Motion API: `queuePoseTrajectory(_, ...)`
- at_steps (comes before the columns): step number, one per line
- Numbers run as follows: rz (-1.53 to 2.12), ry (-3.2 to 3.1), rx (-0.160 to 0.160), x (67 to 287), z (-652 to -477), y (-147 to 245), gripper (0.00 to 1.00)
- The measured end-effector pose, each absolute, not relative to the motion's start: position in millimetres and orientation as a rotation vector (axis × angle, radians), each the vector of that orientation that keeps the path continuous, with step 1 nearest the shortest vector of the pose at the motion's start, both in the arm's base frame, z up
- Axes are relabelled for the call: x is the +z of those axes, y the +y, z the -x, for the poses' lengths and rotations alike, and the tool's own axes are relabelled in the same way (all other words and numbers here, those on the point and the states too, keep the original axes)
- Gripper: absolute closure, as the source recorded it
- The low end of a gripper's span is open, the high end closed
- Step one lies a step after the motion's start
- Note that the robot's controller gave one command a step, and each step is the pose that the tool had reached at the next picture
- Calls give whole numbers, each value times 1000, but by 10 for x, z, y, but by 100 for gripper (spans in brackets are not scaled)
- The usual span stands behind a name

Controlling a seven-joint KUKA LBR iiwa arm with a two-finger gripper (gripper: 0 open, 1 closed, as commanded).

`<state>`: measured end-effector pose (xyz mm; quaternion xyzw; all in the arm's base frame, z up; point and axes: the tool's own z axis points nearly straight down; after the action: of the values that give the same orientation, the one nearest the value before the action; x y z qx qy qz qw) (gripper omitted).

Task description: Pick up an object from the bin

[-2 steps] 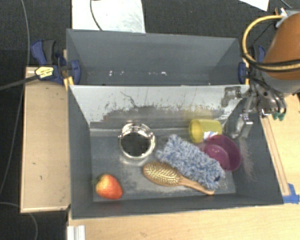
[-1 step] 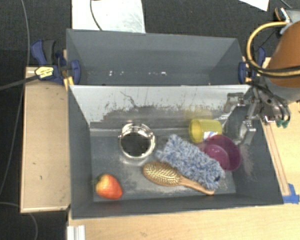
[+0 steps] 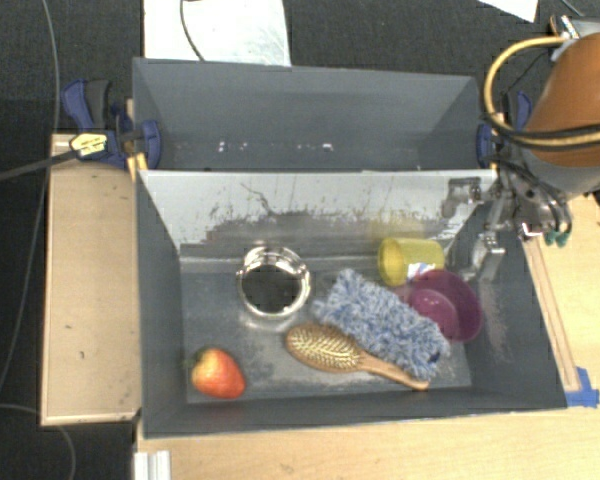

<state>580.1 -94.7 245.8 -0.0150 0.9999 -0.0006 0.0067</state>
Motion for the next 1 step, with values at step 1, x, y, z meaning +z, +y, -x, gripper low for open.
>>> queuePoseTrajectory(1,-5,3132,-3,2563,-5410,-1161,0)
